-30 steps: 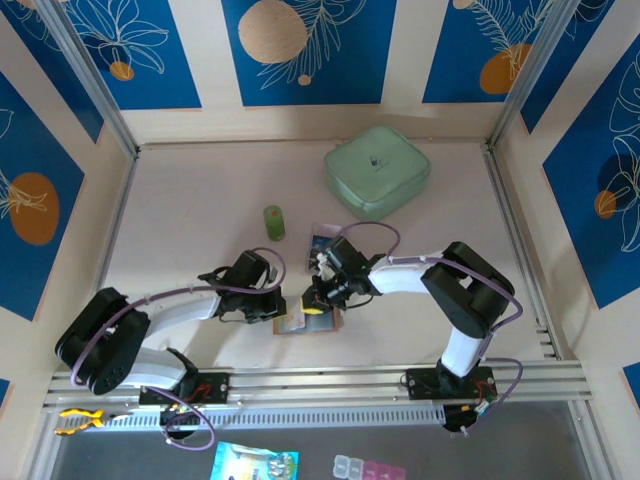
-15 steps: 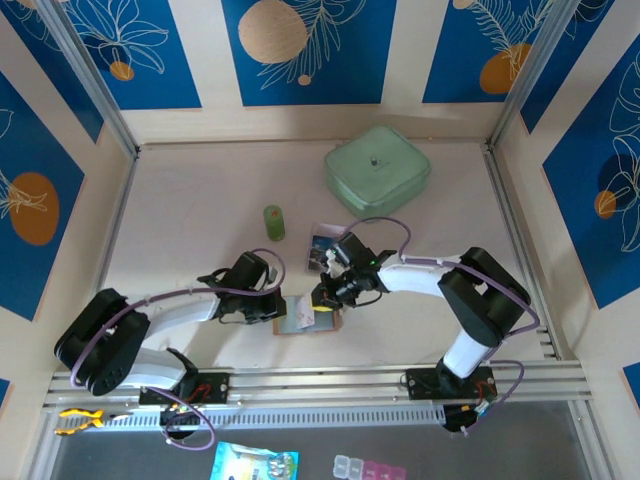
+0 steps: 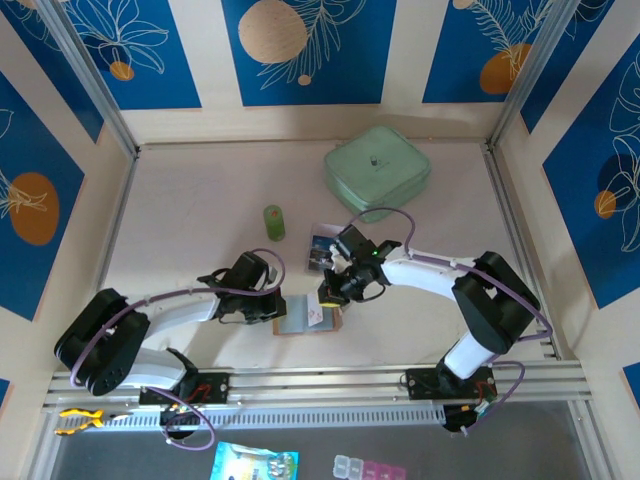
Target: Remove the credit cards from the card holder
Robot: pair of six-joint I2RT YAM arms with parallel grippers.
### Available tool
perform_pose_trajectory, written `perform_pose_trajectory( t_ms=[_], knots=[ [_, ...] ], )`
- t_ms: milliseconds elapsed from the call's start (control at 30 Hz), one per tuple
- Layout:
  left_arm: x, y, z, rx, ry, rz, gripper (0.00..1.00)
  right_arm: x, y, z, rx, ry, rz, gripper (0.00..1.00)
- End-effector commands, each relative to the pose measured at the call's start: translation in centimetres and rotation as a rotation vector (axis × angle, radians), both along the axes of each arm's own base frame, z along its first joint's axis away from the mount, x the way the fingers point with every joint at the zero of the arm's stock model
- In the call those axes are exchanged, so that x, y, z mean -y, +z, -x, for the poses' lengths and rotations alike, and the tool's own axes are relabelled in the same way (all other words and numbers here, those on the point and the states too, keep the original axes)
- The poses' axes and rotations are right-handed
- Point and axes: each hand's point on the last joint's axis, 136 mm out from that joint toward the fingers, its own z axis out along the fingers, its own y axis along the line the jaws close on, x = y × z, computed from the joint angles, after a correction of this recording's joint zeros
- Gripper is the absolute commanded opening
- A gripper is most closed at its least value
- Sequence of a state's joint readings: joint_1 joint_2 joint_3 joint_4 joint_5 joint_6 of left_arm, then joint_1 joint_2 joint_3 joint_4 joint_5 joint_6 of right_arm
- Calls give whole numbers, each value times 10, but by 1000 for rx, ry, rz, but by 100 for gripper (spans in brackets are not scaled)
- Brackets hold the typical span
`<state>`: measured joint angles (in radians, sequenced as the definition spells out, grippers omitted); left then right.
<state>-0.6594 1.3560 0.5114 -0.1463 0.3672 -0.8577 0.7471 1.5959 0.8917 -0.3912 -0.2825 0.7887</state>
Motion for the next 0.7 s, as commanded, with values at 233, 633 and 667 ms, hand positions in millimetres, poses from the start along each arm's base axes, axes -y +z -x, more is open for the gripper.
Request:
perform_pose_trajectory(
  t_ms=[233, 633, 667],
  knots=[
    [-10, -14, 13, -53, -1, -51, 5, -12, -4, 5, -13, 36, 35, 8],
    [-10, -15, 13, -51, -1, -47, 5, -20, 0, 12, -17, 38, 39, 17],
    [-10, -15, 13, -52, 0, -47, 5, -20, 0, 13, -20, 39, 40, 17]
  ],
)
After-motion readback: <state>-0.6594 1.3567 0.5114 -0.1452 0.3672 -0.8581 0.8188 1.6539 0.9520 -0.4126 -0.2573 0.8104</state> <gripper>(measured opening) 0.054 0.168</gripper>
